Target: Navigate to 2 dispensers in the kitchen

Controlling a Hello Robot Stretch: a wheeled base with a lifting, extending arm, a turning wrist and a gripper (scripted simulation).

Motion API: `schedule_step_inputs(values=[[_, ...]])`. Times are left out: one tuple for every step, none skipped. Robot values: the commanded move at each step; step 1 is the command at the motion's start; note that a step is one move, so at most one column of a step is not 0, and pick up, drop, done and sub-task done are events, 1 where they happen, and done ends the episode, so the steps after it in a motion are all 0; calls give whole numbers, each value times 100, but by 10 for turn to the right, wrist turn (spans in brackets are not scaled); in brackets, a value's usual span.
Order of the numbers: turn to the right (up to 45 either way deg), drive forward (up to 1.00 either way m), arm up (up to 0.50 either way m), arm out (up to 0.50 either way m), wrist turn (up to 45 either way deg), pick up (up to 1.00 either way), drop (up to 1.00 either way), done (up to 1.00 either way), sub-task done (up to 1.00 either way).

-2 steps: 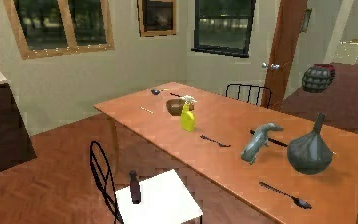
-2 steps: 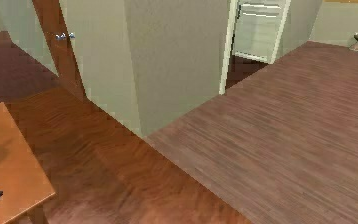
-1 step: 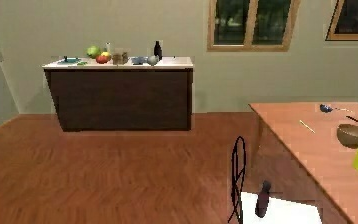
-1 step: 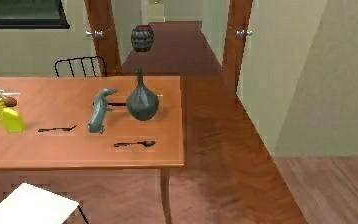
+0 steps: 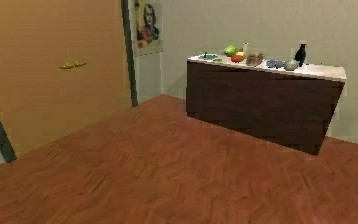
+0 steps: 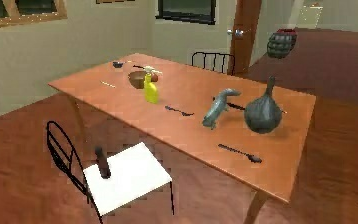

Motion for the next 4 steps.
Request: schedule_step_inputs(values=[[0, 50, 0, 0, 0, 0, 0, 0, 0], [390, 0, 0, 0, 0, 0, 0, 0, 0], [0, 100, 0, 0, 0, 0, 0, 0, 0], [0, 55, 0, 0, 0, 0, 0, 0, 0]])
